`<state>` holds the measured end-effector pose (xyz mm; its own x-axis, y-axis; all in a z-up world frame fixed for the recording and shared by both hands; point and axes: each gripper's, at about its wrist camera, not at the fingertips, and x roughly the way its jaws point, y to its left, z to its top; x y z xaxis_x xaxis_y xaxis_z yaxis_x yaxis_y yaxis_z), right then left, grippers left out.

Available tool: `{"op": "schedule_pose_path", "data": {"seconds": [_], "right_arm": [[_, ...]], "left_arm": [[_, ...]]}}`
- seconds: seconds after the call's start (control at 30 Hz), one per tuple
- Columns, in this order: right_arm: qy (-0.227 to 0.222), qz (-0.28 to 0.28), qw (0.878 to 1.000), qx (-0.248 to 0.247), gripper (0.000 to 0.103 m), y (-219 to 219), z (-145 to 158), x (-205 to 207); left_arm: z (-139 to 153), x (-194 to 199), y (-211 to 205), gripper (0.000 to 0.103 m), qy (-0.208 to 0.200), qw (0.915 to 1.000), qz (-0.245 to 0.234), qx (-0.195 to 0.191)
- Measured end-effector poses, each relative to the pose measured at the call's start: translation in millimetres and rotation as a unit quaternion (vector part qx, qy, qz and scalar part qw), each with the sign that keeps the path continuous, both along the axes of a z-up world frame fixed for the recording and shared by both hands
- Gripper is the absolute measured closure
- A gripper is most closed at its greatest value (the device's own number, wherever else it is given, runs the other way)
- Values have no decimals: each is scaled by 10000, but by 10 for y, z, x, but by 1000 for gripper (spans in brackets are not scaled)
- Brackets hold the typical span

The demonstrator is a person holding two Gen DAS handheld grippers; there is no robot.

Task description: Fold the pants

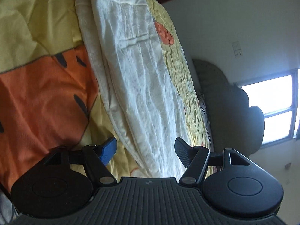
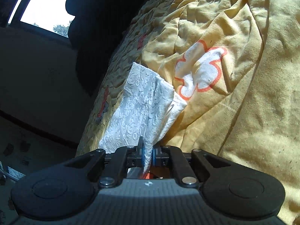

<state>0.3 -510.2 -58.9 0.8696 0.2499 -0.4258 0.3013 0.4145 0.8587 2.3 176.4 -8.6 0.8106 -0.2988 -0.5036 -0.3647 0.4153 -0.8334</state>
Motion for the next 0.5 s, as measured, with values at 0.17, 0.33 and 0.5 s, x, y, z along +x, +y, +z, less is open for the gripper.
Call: {"op": "schedule_pose_path", "data": {"seconds": [0.17,0.33,0.5], "right_arm": [[-10,-3,10000,34,98,1,-15,-10],[45,-82,10000,-9,97,19,25,-23],[-185,-146,9976,-650,96,79,366,-139]], "left_arm": [[60,164,147,37,68,9990,208,399],[152,190,133,87,44,9907,202,1343],[458,80,63,88,-213,9781,-122,2065]]}}
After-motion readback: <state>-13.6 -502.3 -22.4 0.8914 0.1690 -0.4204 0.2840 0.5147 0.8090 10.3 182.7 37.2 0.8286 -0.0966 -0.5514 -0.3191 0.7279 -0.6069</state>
